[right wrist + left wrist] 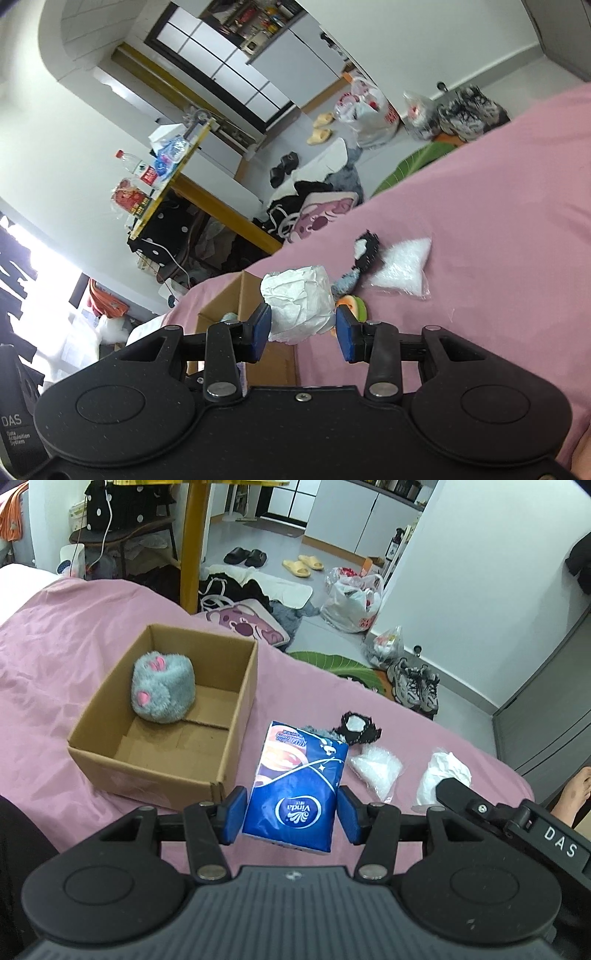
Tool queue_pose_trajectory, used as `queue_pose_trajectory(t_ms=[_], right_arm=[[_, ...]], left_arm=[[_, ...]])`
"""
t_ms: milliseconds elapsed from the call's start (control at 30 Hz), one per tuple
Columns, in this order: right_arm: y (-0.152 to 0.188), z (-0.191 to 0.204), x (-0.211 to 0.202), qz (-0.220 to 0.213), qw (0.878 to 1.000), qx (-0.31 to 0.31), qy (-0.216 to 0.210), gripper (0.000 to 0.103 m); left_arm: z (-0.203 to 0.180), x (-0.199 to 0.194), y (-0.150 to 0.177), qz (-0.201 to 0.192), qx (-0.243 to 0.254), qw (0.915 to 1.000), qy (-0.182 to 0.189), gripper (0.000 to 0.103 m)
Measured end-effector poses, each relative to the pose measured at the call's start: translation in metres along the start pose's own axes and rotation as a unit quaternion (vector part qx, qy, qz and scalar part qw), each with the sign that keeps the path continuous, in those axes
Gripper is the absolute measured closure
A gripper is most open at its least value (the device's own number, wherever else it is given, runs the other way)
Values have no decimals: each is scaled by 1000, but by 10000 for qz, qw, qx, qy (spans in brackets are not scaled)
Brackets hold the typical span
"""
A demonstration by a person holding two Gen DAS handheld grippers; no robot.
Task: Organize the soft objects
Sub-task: 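Carry the tissue pack toward the box while right gripper grasps white cloth bundle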
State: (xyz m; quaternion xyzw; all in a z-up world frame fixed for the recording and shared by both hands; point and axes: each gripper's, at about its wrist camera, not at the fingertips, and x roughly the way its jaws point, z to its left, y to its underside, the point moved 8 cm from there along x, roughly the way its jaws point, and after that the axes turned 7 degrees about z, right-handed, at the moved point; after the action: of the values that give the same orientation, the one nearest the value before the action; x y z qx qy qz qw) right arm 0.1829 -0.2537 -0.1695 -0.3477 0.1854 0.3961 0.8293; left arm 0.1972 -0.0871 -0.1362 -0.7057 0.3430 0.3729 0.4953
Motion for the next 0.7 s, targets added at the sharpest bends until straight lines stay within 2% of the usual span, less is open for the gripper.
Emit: queue_pose_trajectory(t_ms=[267,700], right_arm=[[-3,14,-8,-124,9997,-231,1,65],[2,45,2,-25,9983,-564,-114,65]], left_arm=[[20,-22,-15,-187,-45,9998,64,51],[62,-35,-43,-378,-184,9991,1,51]])
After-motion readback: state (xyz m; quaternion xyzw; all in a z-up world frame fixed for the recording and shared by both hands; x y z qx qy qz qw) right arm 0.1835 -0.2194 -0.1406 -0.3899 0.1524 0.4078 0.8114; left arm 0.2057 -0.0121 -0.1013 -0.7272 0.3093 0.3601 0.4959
